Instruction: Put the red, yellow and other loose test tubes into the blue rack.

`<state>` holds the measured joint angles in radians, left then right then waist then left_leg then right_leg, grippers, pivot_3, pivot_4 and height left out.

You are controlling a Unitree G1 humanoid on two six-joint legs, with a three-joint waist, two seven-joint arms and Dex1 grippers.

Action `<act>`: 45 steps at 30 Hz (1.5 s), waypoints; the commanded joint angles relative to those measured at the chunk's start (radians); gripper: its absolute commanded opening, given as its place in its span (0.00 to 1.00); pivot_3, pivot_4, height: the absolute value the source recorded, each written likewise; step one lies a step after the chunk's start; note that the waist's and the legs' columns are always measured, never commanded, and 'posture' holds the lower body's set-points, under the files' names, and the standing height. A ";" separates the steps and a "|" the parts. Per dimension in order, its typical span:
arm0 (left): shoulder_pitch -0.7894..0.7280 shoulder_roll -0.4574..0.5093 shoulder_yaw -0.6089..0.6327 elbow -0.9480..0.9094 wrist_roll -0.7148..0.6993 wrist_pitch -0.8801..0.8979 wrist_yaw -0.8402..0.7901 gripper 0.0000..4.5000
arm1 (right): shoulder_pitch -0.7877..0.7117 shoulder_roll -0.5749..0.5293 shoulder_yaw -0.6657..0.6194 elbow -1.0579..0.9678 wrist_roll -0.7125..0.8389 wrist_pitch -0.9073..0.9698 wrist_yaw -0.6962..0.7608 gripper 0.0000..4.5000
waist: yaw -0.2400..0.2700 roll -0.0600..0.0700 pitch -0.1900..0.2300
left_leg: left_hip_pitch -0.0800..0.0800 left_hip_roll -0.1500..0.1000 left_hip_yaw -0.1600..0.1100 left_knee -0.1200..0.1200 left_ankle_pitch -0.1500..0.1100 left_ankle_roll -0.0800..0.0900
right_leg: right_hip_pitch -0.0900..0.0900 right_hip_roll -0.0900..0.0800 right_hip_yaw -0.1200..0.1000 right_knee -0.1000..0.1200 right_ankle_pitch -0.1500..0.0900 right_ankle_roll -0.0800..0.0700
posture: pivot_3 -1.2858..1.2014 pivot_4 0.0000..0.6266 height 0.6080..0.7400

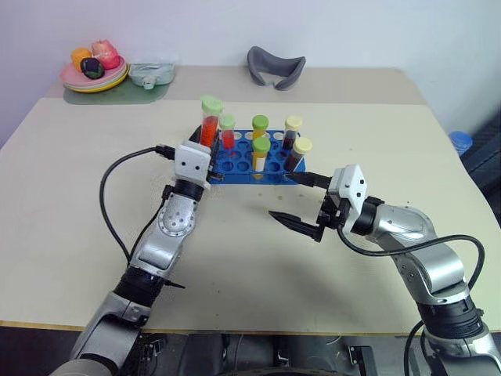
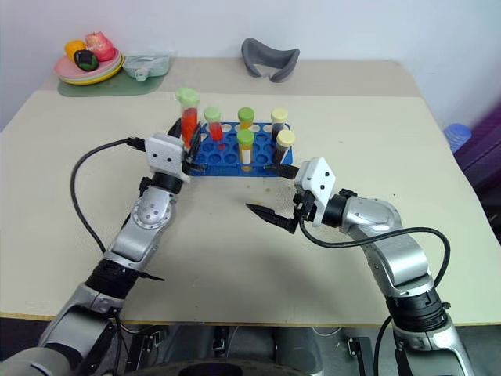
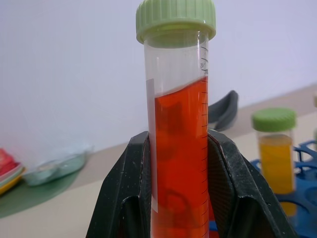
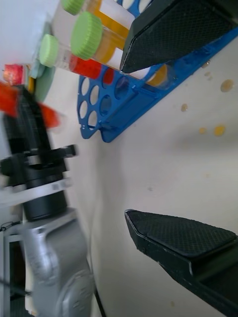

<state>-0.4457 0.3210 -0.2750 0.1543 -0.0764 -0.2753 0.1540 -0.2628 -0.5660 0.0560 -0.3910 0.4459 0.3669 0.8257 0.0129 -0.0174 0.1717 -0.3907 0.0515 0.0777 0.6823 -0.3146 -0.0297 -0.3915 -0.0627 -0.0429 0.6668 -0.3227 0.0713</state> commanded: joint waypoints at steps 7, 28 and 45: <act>-0.063 -0.141 0.095 0.163 0.064 -0.191 -0.089 0.26 | -0.005 -0.008 -0.032 -0.047 0.023 0.005 -0.014 1.00 | 0.000 0.000 0.000 | 0.000 0.000 0.001 0.001 -0.001 0.002 | 0.000 -0.001 0.000 0.000 0.001 0.001 | 0.52 0.24 0.96; -0.105 -0.264 0.174 0.380 0.076 -0.279 -0.206 0.26 | -0.009 -0.002 -0.032 -0.051 0.019 0.004 -0.034 1.00 | 0.000 0.000 0.000 | 0.000 0.000 0.001 0.002 -0.001 0.003 | 0.000 -0.001 -0.001 0.000 0.001 0.002 | 0.52 0.24 0.96; -0.106 -0.294 0.210 0.482 0.131 -0.423 -0.168 0.26 | -0.010 0.003 -0.028 -0.060 0.023 0.006 -0.048 1.00 | 0.000 0.000 0.000 | 0.000 0.000 0.001 0.002 -0.001 0.003 | 0.000 -0.001 -0.002 0.000 0.001 0.002 | 0.52 0.24 0.96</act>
<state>-0.5420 0.0302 -0.0730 0.6429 0.0391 -0.6620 -0.0282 -0.2628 -0.5680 0.0491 -0.3997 0.4545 0.3851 0.7810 0.0128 -0.0177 0.1714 -0.3910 0.0512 0.0784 0.6841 -0.3160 -0.0270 -0.3912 -0.0636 -0.0445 0.6668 -0.3215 0.0733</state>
